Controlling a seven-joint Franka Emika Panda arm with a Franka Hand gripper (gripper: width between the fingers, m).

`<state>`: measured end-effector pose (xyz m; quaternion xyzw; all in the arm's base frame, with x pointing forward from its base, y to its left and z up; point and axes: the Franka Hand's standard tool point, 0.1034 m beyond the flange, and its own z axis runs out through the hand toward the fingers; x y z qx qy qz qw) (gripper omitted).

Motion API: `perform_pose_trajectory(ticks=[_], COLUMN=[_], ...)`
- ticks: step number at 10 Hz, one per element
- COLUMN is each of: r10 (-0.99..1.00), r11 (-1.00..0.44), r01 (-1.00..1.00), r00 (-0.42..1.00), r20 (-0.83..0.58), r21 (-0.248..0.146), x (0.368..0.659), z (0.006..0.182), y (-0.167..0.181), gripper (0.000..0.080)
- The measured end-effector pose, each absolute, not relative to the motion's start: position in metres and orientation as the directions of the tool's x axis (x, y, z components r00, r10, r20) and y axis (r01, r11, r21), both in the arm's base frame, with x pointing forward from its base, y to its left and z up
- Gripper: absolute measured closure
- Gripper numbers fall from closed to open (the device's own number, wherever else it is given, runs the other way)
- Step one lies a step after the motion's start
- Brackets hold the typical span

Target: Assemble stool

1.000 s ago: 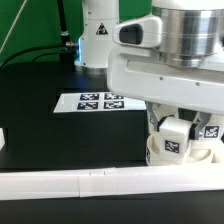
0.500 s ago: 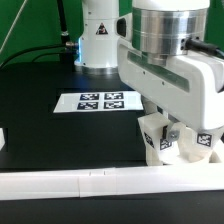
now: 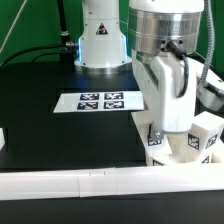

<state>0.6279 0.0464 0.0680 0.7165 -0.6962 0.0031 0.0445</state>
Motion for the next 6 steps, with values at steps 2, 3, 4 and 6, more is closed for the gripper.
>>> perform_pose_trajectory(ticks=[2,3,4,6], r10=[-0.994,-0.983,-0.979,-0.982], r11=[0.077,0.163,0.184,0.170], r01=[-0.994,-0.983,-0.979,-0.982], r00=[-0.070,-0.156,-0.176,-0.161], r20=[0.087,0.097,0.101,0.100], r21=[0.072,0.079,0.082,0.083], x=[0.6241,0.6209,0.6197,0.6198], z=[0.0688,0.0690,0.0690,0.0685], y=[0.0485,0.0473,0.0468,0.0471], gripper=[0.0461,0.0461,0.0461,0.0453])
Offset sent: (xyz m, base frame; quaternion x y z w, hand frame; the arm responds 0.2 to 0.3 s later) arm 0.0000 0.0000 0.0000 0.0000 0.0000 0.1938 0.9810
